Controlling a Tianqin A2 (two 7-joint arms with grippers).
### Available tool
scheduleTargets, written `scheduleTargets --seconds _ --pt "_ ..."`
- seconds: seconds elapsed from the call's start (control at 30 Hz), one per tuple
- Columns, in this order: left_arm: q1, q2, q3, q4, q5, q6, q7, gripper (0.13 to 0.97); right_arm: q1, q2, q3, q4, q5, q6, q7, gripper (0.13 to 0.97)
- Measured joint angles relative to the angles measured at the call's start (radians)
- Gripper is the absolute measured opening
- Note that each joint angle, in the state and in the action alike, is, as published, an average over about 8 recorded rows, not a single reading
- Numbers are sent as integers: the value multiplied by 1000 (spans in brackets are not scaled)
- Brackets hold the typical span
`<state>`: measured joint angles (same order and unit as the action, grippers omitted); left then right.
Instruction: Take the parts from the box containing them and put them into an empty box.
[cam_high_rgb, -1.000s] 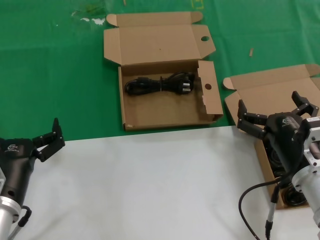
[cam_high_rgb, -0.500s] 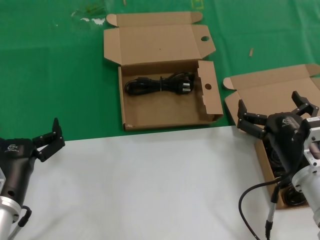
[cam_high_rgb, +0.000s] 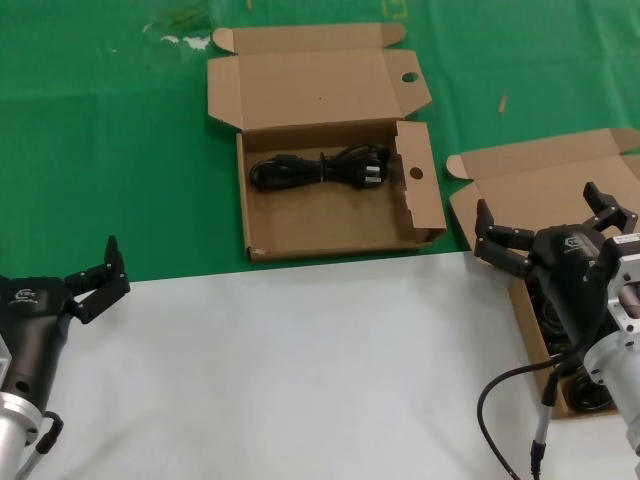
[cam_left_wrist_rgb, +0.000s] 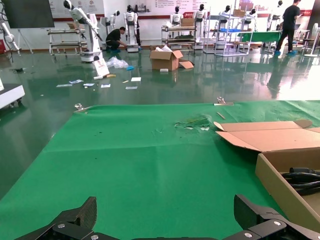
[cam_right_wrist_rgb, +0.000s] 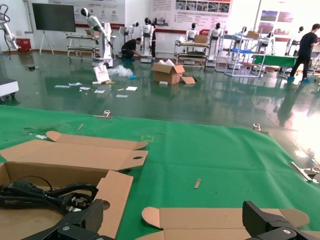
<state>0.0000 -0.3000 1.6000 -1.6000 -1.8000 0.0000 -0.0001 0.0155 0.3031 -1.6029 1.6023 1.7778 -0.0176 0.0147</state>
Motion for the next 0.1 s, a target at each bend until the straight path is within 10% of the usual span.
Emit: scheduleTargets --seconds 0.1 --pt "0 0 0 0 0 0 0 966 0 0 0 0 0 0 0 966"
